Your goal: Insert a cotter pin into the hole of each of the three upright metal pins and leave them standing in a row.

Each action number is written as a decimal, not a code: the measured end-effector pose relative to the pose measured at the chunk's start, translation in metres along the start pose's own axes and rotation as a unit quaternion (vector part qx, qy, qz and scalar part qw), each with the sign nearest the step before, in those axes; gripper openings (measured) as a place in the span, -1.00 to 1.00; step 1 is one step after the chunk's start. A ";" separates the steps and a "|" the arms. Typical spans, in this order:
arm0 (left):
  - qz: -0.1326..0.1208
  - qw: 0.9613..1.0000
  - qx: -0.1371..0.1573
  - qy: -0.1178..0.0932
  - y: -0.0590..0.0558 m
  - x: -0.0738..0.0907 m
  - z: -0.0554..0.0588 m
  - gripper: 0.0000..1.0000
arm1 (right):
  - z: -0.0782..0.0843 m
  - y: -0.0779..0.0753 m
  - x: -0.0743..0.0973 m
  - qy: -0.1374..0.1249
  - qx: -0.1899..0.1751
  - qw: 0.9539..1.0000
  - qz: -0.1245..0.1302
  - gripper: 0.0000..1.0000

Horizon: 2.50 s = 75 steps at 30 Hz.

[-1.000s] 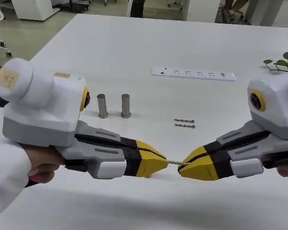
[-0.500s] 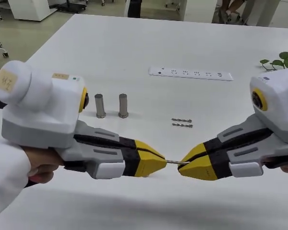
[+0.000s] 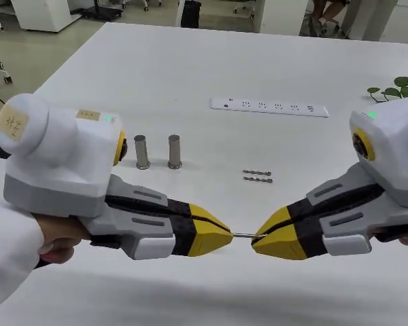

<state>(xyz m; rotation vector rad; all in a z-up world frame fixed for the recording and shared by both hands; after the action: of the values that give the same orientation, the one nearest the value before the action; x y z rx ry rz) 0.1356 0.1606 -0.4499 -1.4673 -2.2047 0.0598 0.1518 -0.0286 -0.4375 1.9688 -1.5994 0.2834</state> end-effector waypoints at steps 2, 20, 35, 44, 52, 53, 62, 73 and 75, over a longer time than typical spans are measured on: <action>-0.002 1.000 0.015 0.000 0.001 0.000 0.001 -1.00 | -0.001 0.001 0.000 0.004 -0.001 1.000 0.000 -1.00; -0.044 0.999 -0.014 -0.011 0.012 0.004 0.007 -0.78 | 0.004 -0.006 -0.004 -0.009 0.001 1.000 0.030 -1.00; -0.105 0.994 -0.013 0.016 0.039 -0.001 0.021 -0.47 | 0.023 -0.022 -0.006 0.010 0.011 0.996 0.085 -1.00; -0.111 0.993 -0.015 0.039 0.050 -0.013 0.028 -0.33 | 0.024 -0.034 -0.009 -0.006 0.000 0.996 0.091 -1.00; -0.107 0.993 -0.026 0.048 0.056 -0.019 0.032 -0.40 | 0.025 -0.044 -0.014 -0.002 0.004 0.996 0.091 -1.00; -0.106 0.993 -0.027 0.049 0.056 -0.019 0.032 -0.41 | 0.026 -0.046 -0.016 0.001 0.003 0.996 0.090 -1.00; -0.112 0.991 -0.039 0.054 0.065 -0.025 0.034 -0.58 | 0.030 -0.054 -0.021 0.015 -0.009 0.996 0.092 -1.00; -0.085 0.995 -0.034 0.050 0.064 -0.028 0.036 -0.86 | 0.031 -0.058 -0.027 0.031 -0.007 0.995 0.091 -1.00; -0.086 0.994 -0.037 0.051 0.064 -0.029 0.037 -0.86 | 0.031 -0.058 -0.029 0.032 -0.007 0.996 0.089 -1.00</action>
<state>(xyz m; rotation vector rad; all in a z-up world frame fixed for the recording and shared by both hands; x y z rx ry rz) 0.1836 0.1708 -0.5121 -1.2834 -2.2607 -0.1510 0.1937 -0.0151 -0.4948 1.7915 -1.7333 0.3997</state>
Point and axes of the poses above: the centre of the closed fingertips' face, and the gripper's own axes: x roughly backward along the fingers, y roughly to its left, z roughly out of its underside, the point moved 10 cm from there along x, roughly backward along the fingers, and after that the axes turned 8 degrees about -z, right-handed, at the moved point
